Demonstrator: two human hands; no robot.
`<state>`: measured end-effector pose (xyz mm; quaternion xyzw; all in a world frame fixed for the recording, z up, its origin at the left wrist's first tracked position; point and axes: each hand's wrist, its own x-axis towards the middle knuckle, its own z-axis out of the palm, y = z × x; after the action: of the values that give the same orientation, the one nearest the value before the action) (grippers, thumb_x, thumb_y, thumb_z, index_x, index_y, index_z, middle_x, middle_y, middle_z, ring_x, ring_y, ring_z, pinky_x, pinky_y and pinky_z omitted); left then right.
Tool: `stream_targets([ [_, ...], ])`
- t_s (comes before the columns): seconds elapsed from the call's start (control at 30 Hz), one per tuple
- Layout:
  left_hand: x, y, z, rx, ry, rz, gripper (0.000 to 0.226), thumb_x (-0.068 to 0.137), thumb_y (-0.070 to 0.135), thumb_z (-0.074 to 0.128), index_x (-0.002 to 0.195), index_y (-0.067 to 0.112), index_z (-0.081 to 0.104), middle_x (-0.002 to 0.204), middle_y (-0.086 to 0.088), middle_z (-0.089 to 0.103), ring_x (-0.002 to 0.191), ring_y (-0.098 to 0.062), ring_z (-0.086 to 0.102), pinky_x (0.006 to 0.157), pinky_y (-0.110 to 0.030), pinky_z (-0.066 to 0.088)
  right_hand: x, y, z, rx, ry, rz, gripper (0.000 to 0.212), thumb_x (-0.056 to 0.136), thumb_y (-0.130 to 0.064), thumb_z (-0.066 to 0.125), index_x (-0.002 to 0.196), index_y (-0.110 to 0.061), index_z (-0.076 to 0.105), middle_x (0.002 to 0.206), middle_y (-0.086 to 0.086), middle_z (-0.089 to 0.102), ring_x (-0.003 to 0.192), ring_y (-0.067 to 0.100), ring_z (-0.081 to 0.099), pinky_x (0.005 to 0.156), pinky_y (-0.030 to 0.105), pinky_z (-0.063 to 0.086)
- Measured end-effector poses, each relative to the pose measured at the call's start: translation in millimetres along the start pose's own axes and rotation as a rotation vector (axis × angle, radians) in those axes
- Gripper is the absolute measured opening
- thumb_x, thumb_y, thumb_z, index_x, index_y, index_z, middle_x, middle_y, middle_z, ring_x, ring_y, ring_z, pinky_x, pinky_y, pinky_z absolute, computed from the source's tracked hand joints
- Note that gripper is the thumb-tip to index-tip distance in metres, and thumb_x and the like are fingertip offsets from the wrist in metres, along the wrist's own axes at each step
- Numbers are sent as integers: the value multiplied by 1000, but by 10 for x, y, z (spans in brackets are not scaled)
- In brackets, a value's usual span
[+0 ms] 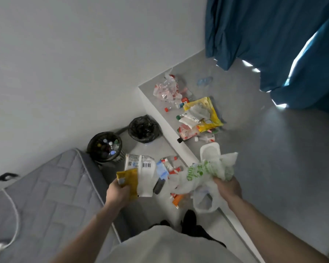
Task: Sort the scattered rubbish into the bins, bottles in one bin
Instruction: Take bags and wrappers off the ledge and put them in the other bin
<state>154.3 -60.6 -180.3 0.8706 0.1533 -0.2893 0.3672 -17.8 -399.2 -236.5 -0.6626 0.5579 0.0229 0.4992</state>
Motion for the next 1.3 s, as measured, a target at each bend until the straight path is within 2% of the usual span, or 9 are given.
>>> stream_targets([
  [0.13,42,-13,-179,-132,71,-33,15,78,17,65,90,21,72,82,2,76,77,-20,74,74,-42,63,13,-363,296,37,-8,-29,51,76,-38,81,121,-17,69,120,10,71,109,33,67,91,43,56],
  [0.27,258,12,-383,-244,88,-55,14,81,10,67,89,19,73,83,0,77,77,-20,74,75,-43,63,30,-732,544,32,-24,-63,47,79,-37,80,120,-18,69,119,9,71,107,32,66,84,35,52],
  [0.37,586,83,-580,-277,63,-51,16,81,7,66,90,19,73,83,0,77,77,-20,75,74,-42,64,-10,-986,755,73,-6,-76,48,81,-34,80,125,-17,67,125,10,69,114,33,64,88,36,51],
  [0.53,1257,216,-963,-199,-50,-27,19,78,12,64,91,23,72,83,2,77,78,-21,75,75,-46,63,-40,-1187,1238,130,37,-2,44,82,-33,80,121,-18,68,123,10,70,111,33,65,93,44,54],
  [0.73,2073,491,-1558,-78,-183,0,28,83,7,60,103,24,69,96,-1,74,89,-22,72,83,-44,62,-346,-1440,1813,61,123,37,51,80,-41,79,124,-18,68,125,8,69,115,33,64,95,42,52],
  [0.83,2350,557,-1706,-58,-167,13,27,79,9,59,98,24,70,95,-3,75,88,-24,72,84,-46,61,-489,-1488,1867,43,130,12,51,78,-46,78,122,-23,67,121,4,71,111,30,65,93,42,53],
  [0.97,2452,695,-1728,-93,-147,-5,18,88,7,61,94,23,67,97,-6,72,90,-26,70,87,-47,60,-484,-1568,1785,40,133,-9,44,83,-38,78,121,-20,68,121,6,70,113,32,64,88,36,49],
  [1.23,2564,878,-1653,-115,-129,-43,18,90,7,64,86,24,63,94,-5,70,89,-26,69,82,-42,60,-286,-1747,2001,125,119,44,45,79,-41,79,119,-22,69,121,6,71,114,31,64,95,43,53],
  [1.3,2662,952,-1683,-98,-143,-61,14,89,9,68,88,22,63,95,-7,70,89,-28,69,79,-40,59,-257,-1854,2064,123,114,40,47,81,-41,78,122,-20,68,123,6,70,115,31,64,94,40,52],
])
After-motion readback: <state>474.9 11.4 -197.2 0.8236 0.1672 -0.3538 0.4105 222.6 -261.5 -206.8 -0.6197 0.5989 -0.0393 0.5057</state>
